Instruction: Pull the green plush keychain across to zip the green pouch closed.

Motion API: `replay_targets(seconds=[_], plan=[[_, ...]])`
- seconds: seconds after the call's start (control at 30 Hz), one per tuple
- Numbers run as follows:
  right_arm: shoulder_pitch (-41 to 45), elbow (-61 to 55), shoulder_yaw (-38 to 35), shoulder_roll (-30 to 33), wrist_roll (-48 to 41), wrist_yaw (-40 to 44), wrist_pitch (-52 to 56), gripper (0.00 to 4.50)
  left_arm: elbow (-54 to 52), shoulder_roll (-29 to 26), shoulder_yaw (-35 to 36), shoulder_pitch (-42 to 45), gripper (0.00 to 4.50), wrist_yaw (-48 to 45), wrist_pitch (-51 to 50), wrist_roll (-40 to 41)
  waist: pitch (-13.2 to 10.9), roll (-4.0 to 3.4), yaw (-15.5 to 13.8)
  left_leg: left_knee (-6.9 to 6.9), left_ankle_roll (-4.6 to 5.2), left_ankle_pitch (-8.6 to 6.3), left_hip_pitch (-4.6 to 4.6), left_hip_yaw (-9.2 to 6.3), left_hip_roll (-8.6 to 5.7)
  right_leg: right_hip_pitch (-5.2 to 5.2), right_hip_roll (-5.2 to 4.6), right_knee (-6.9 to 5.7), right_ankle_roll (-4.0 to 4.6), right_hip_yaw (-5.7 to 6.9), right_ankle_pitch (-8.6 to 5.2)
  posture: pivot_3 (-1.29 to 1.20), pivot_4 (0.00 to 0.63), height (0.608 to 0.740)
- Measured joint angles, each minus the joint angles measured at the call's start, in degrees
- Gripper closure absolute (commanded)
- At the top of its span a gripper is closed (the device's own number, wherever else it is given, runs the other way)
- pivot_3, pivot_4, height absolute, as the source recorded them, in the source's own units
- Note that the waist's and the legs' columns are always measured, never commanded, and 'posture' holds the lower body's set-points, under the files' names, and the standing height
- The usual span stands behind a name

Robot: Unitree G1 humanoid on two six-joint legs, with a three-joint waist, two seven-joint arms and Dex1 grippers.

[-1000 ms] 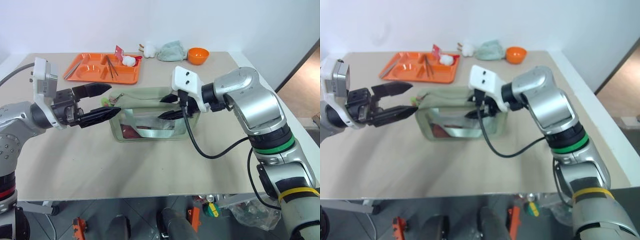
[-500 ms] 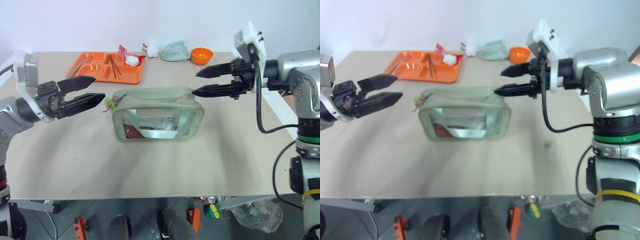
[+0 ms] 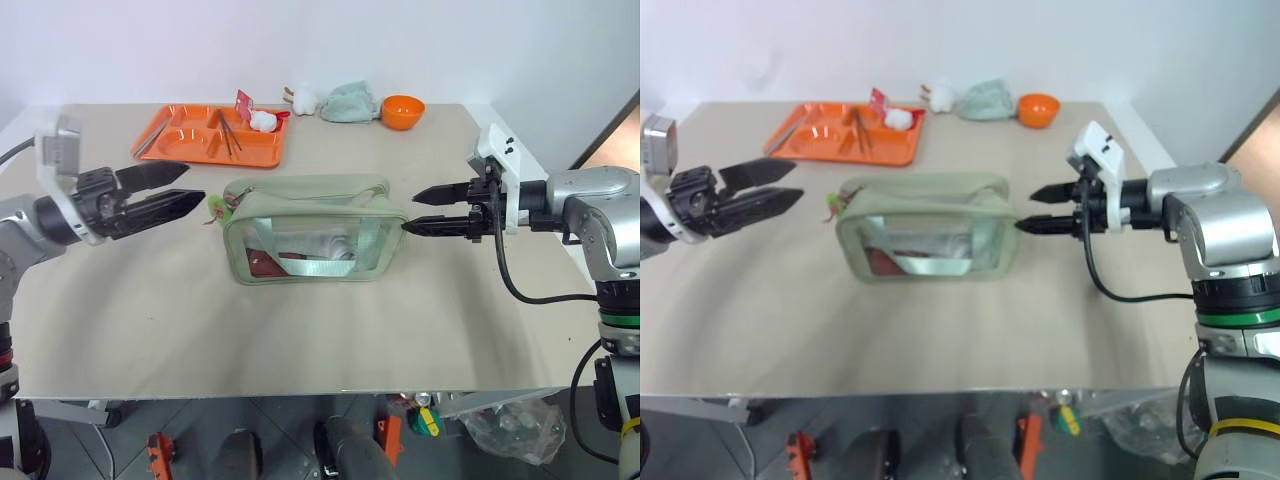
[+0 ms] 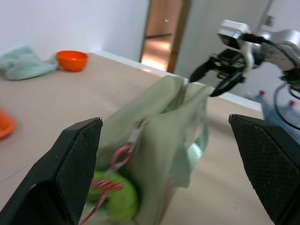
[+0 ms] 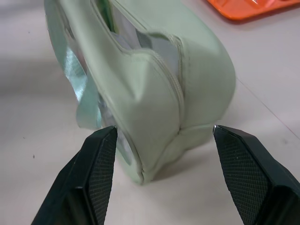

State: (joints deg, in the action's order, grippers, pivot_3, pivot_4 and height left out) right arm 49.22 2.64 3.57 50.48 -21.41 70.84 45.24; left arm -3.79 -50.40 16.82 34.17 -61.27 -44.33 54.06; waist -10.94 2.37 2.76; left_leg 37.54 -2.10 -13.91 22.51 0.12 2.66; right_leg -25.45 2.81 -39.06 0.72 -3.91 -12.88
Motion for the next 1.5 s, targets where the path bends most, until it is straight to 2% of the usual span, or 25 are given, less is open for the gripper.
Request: replay_targets(seconds=[0.27,0.3,0.33,0.53,0.6,1.0,1.27,1.5], plan=[[-2.0,-2.9,0.8,-1.3,-1.4,-1.2,1.2,1.15,-0.6,1.1,-2.8,2.8,0.0,-1.0,-0.8,-0.2,0.0,0.0,0.1,0.0,0.0,0.0,-0.04,-0.01,0.03,0.0,0.06,-0.02,0.0,-0.01,0.0,0.0,0.15,0.74],[-2.0,-3.1,1.1,-1.5,-1.4,-1.4,1.2,1.68,-0.5,1.3,-3.1,2.8,0.0,-1.1,-0.8,-0.3,0.0,0.0,0.1,0.0,0.0,0.0,-0.04,-0.01,0.03,0.0,0.06,-0.02,0.01,-0.01,0.01,0.0,0.15,0.74],[-2.1,-3.1,1.3,-1.7,-1.4,-1.5,1.2,1.89,-0.4,1.5,-3.1,2.8,0.0,-1.2,-0.8,-0.4,0.0,0.0,0.1,0.0,0.0,0.0,-0.04,-0.01,0.03,0.0,0.06,-0.02,0.01,-0.01,0.01,0.0,0.15,0.74],[-2.0,-1.7,1.5,-2.8,-0.7,-3.6,0.5,4.07,0.1,2.0,-3.1,2.7,0.0,-0.5,-0.8,-1.3,0.0,0.0,0.0,0.0,0.0,0.0,-0.01,0.0,0.0,0.0,0.01,-0.01,0.0,-0.01,0.0,0.0,0.15,0.74],[-2.0,-1.7,1.5,-2.9,-0.7,-3.6,0.1,4.42,0.7,2.4,-2.9,2.5,0.0,0.7,-0.8,-1.6,0.0,0.0,0.0,0.0,0.0,0.0,-0.02,0.0,0.01,0.0,0.01,-0.01,0.0,-0.02,0.0,0.0,0.15,0.74],[-3.4,-1.9,1.4,-2.9,-0.8,-3.2,-1.2,4.42,13.0,4.4,-2.7,-0.9,0.0,13.8,-0.7,-12.0,0.0,0.01,0.0,0.01,0.0,0.0,-0.01,-0.02,0.01,0.01,-0.01,-0.01,0.0,0.0,0.01,0.0,0.15,0.74],[-4.0,-2.7,1.4,-2.9,-0.8,-3.2,-1.1,4.42,14.0,7.3,-4.5,-2.1,0.0,14.1,-0.6,-14.5,0.0,0.01,0.1,0.01,0.0,0.0,-0.07,-0.03,0.06,0.02,0.07,-0.05,0.04,-0.02,0.04,0.0,0.15,0.74],[-5.3,-4.3,0.7,-2.7,-1.0,-3.8,-0.5,4.42,19.0,9.9,-6.7,-0.3,0.0,14.1,0.7,-18.9,0.0,0.02,0.0,0.01,0.0,0.0,-0.06,-0.03,0.05,0.03,0.08,-0.04,0.04,-0.02,0.04,0.0,0.15,0.74]])
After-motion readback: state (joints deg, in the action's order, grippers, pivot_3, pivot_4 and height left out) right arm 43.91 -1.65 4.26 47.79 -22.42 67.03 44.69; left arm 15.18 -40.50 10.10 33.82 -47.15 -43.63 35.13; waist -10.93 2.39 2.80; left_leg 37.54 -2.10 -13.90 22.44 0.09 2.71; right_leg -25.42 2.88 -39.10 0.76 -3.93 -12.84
